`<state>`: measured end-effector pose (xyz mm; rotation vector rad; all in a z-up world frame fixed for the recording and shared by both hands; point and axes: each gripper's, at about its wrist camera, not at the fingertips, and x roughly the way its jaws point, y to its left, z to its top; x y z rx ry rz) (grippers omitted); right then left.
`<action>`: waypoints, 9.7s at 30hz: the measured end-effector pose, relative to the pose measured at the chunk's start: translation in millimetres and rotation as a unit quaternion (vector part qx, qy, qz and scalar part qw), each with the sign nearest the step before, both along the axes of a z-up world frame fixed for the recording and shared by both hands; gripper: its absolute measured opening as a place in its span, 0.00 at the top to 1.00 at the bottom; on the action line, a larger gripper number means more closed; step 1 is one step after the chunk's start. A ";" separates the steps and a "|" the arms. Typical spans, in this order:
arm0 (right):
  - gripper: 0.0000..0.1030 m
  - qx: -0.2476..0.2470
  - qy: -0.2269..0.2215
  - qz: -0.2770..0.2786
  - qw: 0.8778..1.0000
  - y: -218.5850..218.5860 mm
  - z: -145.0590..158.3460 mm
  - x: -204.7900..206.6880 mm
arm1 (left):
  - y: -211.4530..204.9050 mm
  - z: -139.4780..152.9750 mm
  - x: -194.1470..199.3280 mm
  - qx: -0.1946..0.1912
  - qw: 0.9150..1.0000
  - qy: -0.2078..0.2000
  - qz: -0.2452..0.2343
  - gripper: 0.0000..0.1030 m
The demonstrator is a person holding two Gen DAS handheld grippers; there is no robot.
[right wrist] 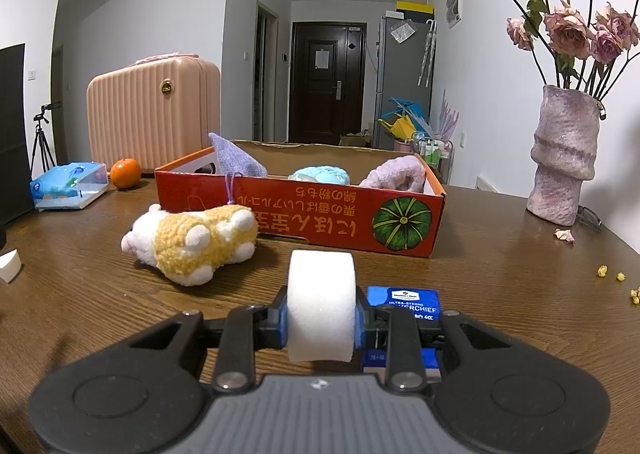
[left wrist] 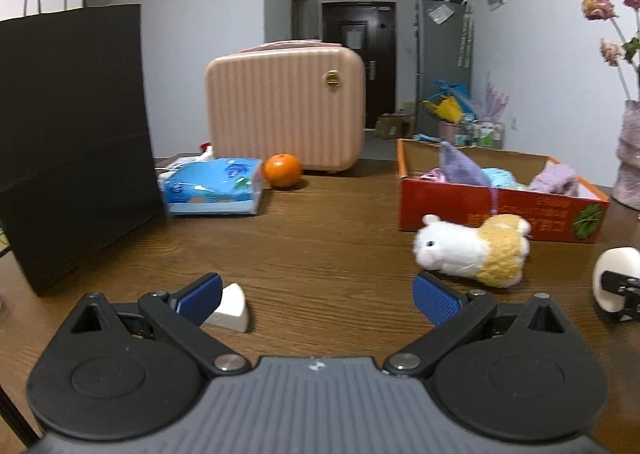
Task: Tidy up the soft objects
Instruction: 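Grasp the white foam wedge with the left gripper while the right gripper holds the cylinder, then carry the foam wedge and foam cylinder with both grippers over the orange box, then open both grippers to drop the wedge and cylinder into the box, then move both grippers back toward the alpaca plush and blue tissue pack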
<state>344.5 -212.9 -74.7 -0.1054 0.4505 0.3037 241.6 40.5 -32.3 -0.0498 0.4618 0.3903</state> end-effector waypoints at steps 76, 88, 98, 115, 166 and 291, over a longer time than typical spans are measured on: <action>0.72 0.002 -0.011 -0.004 1.000 -2.7 3.0 -2.4 | 95.4 -32.2 34.9 -0.029 0.996 0.076 -0.027 0.66; 0.72 0.009 -0.020 -0.002 1.000 -3.6 6.6 -4.2 | 68.5 -23.4 31.1 -0.021 0.998 0.050 -0.044 0.66; 0.72 0.017 -0.029 0.006 0.999 -3.5 8.9 -10.1 | 26.1 -23.7 33.4 -0.014 0.995 0.049 -0.088 0.66; 0.72 0.028 -0.040 0.018 0.999 -0.5 11.6 -16.9 | -45.9 -20.2 42.5 -0.007 0.987 0.043 -0.154 0.66; 0.72 0.074 -0.102 -0.026 0.992 15.3 44.7 62.7 | -76.3 22.4 135.5 -0.030 0.988 -0.040 -0.147 0.66; 0.00 -0.006 -0.031 -0.051 0.998 -20.0 22.8 0.7 | -39.6 -3.9 88.6 -0.015 0.991 0.012 -0.130 0.00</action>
